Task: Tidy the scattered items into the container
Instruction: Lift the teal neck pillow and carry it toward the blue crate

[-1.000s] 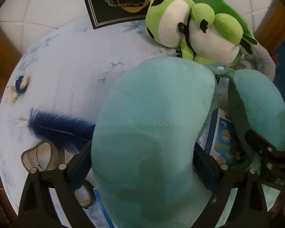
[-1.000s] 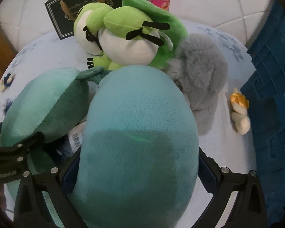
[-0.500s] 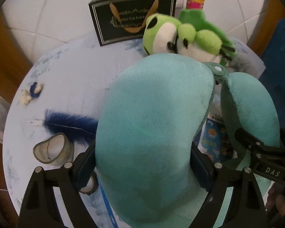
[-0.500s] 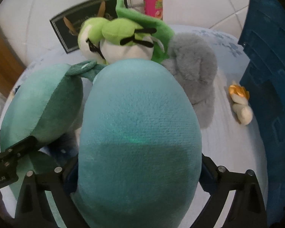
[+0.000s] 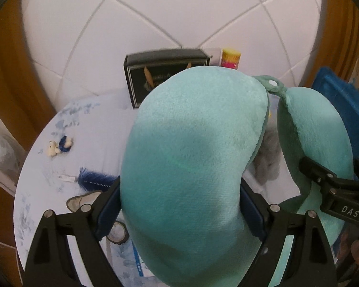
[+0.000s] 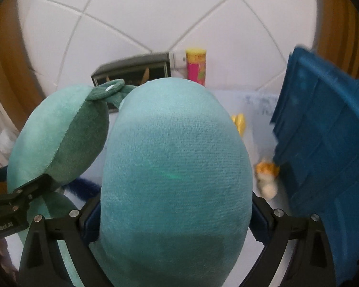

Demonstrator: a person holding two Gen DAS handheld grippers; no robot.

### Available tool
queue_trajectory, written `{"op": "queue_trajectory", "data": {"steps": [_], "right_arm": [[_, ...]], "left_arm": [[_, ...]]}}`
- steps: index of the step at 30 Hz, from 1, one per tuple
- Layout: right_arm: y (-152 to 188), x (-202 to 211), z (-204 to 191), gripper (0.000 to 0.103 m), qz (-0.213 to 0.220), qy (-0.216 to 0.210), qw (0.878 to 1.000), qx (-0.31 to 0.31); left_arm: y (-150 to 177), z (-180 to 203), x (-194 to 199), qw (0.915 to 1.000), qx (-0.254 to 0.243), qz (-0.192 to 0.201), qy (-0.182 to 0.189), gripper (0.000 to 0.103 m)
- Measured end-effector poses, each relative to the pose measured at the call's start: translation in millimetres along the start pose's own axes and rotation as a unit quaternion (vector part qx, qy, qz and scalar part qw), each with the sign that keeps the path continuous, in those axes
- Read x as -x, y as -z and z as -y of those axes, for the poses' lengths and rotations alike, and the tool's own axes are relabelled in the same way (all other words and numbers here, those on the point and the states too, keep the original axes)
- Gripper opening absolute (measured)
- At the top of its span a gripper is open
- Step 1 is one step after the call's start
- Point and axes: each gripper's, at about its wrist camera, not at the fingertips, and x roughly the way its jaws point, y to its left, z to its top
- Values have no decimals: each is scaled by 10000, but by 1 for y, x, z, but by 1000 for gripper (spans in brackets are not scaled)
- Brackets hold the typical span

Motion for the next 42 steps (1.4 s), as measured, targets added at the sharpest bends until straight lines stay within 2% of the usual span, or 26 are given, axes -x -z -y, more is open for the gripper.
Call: {"op": "queue_trajectory", "data": {"steps": [8, 11, 16, 22, 31, 37, 41, 42], "right_arm": [[-35, 61, 21, 97, 402, 29, 9992, 18], [-50, 90, 38, 97, 583, 139, 9980, -189], [-75, 136, 77, 97, 708, 352, 9957, -484], [-109, 188, 157, 96, 732, 670, 9917, -816], [-138, 265, 312, 96, 858, 1066, 9866, -883], [-133, 281, 406, 96, 486, 1290, 9869, -839], [-115, 268, 446, 97, 111, 1126, 9899, -848], [-111, 264, 454, 101, 15, 1073, 9906, -852]], "left_arm": [[-31, 27, 52, 9990, -101, 414, 127, 89], [-50, 46, 71, 9977, -270, 547, 294, 89], [-84, 94, 94, 9952, -526, 510, 645, 89], [-125, 179, 114, 9913, -727, 438, 1002, 89], [-162, 354, 143, 9851, -831, 568, 1392, 89], [-153, 448, 131, 9860, -912, 225, 1381, 89], [-139, 478, 120, 9880, -938, -221, 1206, 90], [-136, 481, 117, 9884, -942, -345, 1139, 91]]}}
